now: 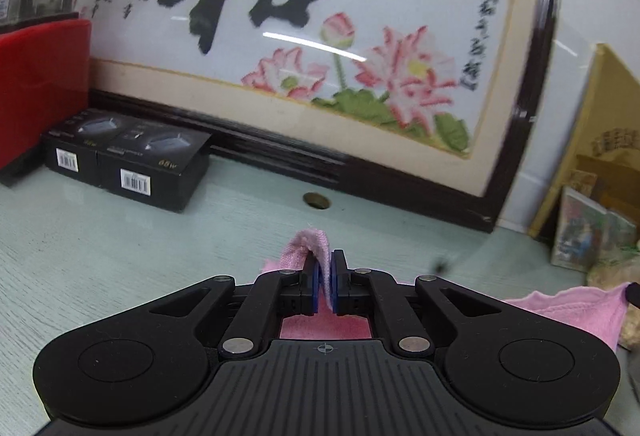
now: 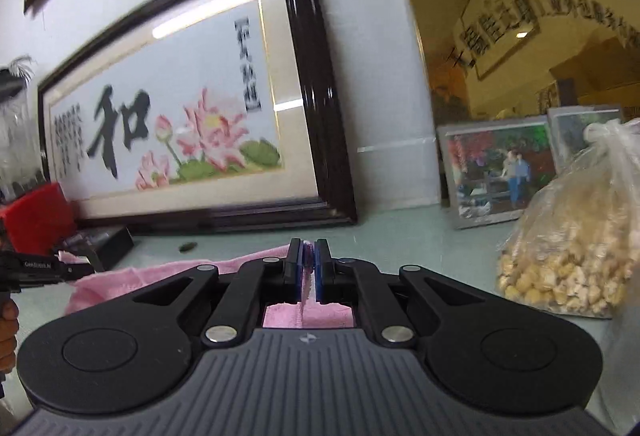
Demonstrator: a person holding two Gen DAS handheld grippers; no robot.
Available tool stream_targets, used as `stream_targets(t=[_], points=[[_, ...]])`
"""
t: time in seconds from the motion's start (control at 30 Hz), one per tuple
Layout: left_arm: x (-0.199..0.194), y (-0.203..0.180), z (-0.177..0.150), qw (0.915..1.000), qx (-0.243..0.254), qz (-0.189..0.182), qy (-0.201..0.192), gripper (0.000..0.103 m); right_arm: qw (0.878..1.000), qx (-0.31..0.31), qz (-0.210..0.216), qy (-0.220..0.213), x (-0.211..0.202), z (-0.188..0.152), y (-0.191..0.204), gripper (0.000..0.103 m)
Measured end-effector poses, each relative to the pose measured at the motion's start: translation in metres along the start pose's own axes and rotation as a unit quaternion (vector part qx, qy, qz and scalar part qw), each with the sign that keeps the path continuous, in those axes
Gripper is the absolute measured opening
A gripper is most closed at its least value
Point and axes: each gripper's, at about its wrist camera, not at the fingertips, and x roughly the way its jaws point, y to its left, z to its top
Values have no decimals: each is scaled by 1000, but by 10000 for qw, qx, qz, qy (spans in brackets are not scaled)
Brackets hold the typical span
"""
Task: Fold towel
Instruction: 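Lift the held towel edge with the left gripper toward the opposite edge, then lay the folded edge down and open the left gripper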
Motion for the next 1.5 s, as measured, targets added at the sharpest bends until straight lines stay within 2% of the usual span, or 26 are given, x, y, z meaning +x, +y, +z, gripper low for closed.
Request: stream_targets(t=[0.17, 0.4, 0.53, 0.57, 0.6, 0.63, 0.67, 0.77, 0.83, 0.87, 0.93, 1.03, 1.13, 1.23, 1.27, 1.33, 1.4, 1.5], points=[[30, 1, 1, 9996, 96, 90, 242, 6, 9993, -40, -192, 310, 38, -5, -3, 6], [38, 4, 3, 9996, 170, 4, 204, 12, 9986, 36, -276, 457, 58, -5, -9, 6], [33, 15, 8, 9998, -66, -36, 168, 31, 9975, 103, -286, 634, 66, -9, -14, 8], [31, 20, 10, 9998, -143, -40, 152, 45, 9974, 134, -279, 655, 67, -10, -15, 8], [28, 24, 11, 9998, -202, 12, 76, 53, 9972, 167, -271, 673, 67, -10, -16, 9], [21, 29, 13, 9996, -253, 97, -104, 69, 9971, 200, -263, 691, 67, -11, -17, 11], [14, 33, 15, 9993, -258, 129, -236, 75, 9973, 234, -250, 655, 65, -11, -18, 12], [-1, 45, 19, 9986, -313, 47, -417, 73, 9978, 337, -210, 534, 60, -9, -22, 14], [-6, 49, 16, 9988, -268, -114, -390, 70, 9980, 419, -167, 440, 55, -8, -25, 16], [-6, 48, 15, 9991, -192, -153, -355, 70, 9980, 493, -12, 388, 51, -8, -27, 17], [-3, 41, 6, 9993, 201, -268, -158, 67, 9972, 634, 210, 337, 44, -7, -29, 25], [5, 28, -7, 9969, 672, -372, 138, 64, 9923, 928, 763, 315, 32, -9, -35, 34], [12, 18, -16, 9935, 994, -336, 431, 64, 9817, 1157, 1433, 481, 29, -12, -35, 47], [18, 20, -23, 9909, 1089, -88, 788, 61, 9711, 1121, 1911, 884, 33, -19, -25, 48], [16, 22, -25, 9907, 1076, -104, 823, 61, 9668, 1106, 2067, 1019, 35, -22, -22, 48], [10, 28, -29, 9904, 1072, -139, 858, 61, 9621, 973, 2182, 1317, 41, -26, -13, 50], [1, 34, -33, 9902, 1086, -177, 865, 61, 9577, 982, 2126, 1674, 50, -31, -10, 51], [-11, 37, -40, 9880, 1267, -202, 855, 62, 9556, 1051, 2037, 1849, 55, -34, -12, 51]])
